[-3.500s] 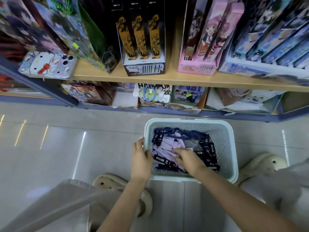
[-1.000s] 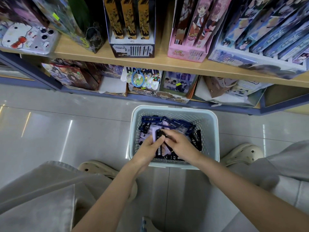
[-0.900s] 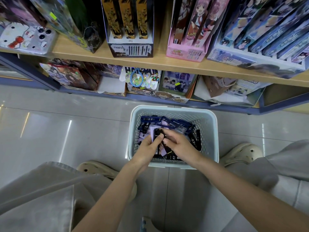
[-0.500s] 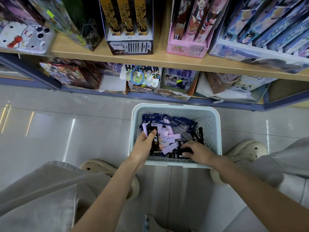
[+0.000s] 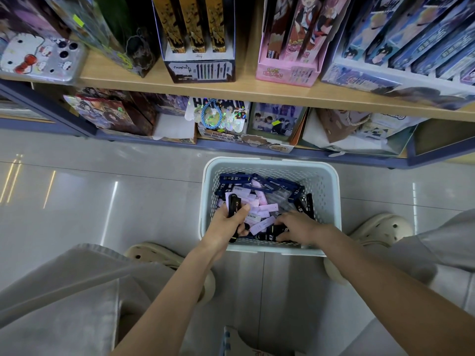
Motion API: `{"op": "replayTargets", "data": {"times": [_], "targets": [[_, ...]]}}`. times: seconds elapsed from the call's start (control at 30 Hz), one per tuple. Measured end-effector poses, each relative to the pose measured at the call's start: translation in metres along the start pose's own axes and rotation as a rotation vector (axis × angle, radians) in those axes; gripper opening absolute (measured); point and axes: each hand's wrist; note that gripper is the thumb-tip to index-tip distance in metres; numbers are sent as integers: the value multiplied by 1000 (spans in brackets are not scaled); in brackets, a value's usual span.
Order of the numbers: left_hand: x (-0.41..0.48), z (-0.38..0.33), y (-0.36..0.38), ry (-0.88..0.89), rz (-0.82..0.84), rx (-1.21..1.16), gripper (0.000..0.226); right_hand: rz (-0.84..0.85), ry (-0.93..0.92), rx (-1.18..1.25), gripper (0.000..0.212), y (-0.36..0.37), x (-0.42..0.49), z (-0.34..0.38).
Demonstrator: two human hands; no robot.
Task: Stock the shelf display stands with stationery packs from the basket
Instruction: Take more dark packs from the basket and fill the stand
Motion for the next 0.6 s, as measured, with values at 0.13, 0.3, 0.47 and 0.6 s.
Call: {"op": "replayTargets", "data": {"times": [0.13,0.3,0.47,0.6], "targets": [[-2,1,0,-7,-8,-2,17,71,21,-31,54,-2,2,-2],[-2,3,-1,-61,-88,-4,17,13,1,-8,65,10,2,-2],[2,7,1,-95,-199,-50,12,-336,-26,292,45,1,-7,13],[-7,3,11,-86,-153,-152,12,-475,-14,548,40,-16,-12,41]]}}
Point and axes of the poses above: each hand's wrist, its own x-axis towards the middle knuckle, its own y-axis out of the palm, z = x × y, and after that the axes turned 15 degrees about -y, right-handed
